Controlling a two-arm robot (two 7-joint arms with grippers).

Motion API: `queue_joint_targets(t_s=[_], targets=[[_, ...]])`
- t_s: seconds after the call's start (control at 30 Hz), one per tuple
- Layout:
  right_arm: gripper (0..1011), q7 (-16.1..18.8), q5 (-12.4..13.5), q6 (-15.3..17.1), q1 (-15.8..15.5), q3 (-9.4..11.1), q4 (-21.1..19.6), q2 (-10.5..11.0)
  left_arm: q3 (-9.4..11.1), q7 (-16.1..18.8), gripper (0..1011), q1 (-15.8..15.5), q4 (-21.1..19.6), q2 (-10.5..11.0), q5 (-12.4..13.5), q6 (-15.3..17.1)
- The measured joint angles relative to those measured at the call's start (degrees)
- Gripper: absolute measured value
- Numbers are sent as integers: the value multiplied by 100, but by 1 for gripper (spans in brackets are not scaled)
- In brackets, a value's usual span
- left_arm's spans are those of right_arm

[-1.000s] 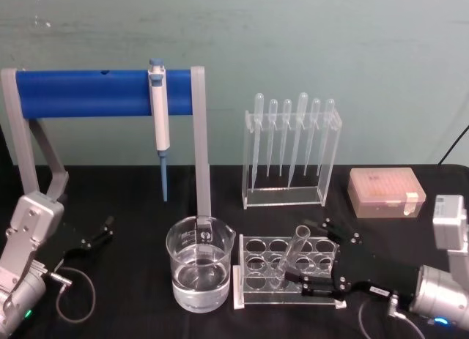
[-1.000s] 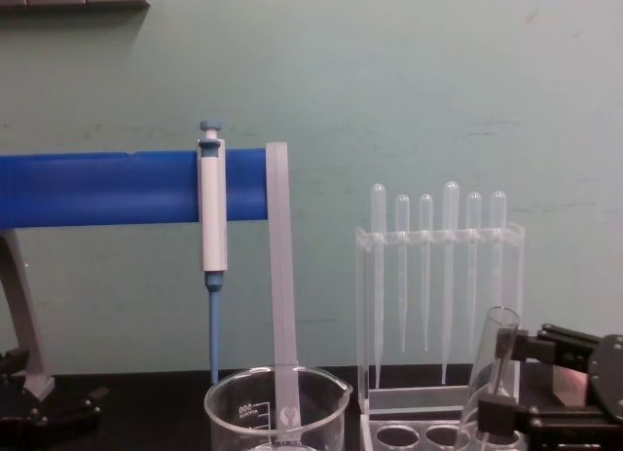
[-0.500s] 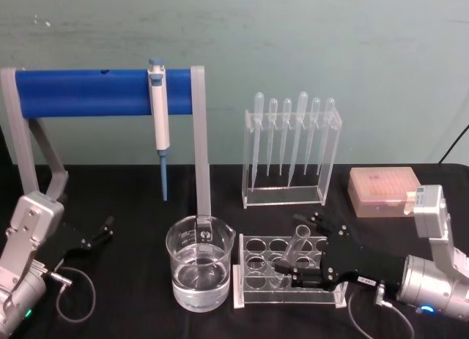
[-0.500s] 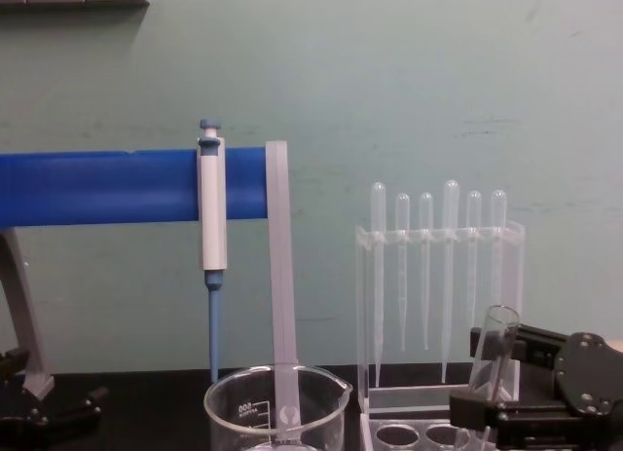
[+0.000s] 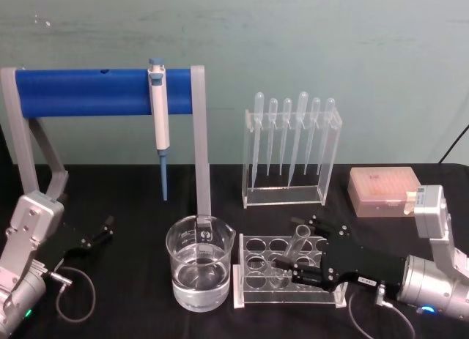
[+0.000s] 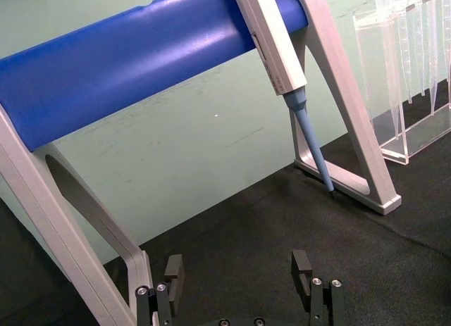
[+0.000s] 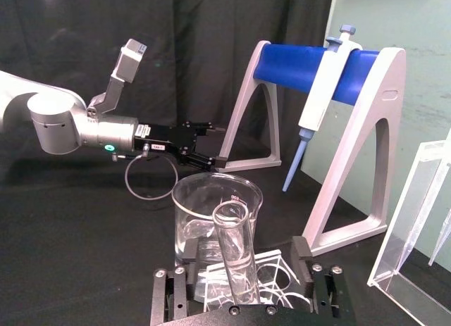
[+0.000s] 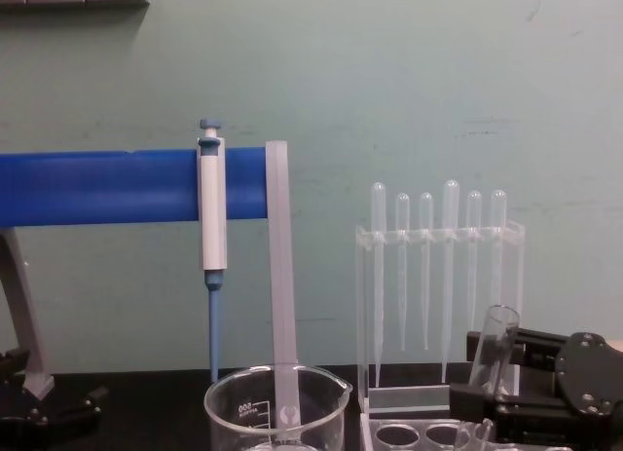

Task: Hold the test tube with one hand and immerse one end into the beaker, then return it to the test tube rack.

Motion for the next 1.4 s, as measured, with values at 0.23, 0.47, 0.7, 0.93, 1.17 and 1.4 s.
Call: queue_joint_targets(t_s=[0.23,0.47,0.7,0.93,1.17,1.4], targets=[[628,0,3,-2,-4,4,-6,3,0,0,1000,0,0,0,0,0],[426,0,6,-5,-8,7,-10,6,0,0,1000,0,0,0,0,0],[229,0,10,-6,-10,8,-15,9,0,0,1000,0,0,0,0,0],[224,-1,6,3,-9,7,-23,14,0,0,1000,0,0,0,0,0],[225,-122,-57,345,133,-19,-306,148,0,0,1000,0,0,0,0,0],[225,-160,2,903,382,-58,-701,335,0,0,1000,0,0,0,0,0]])
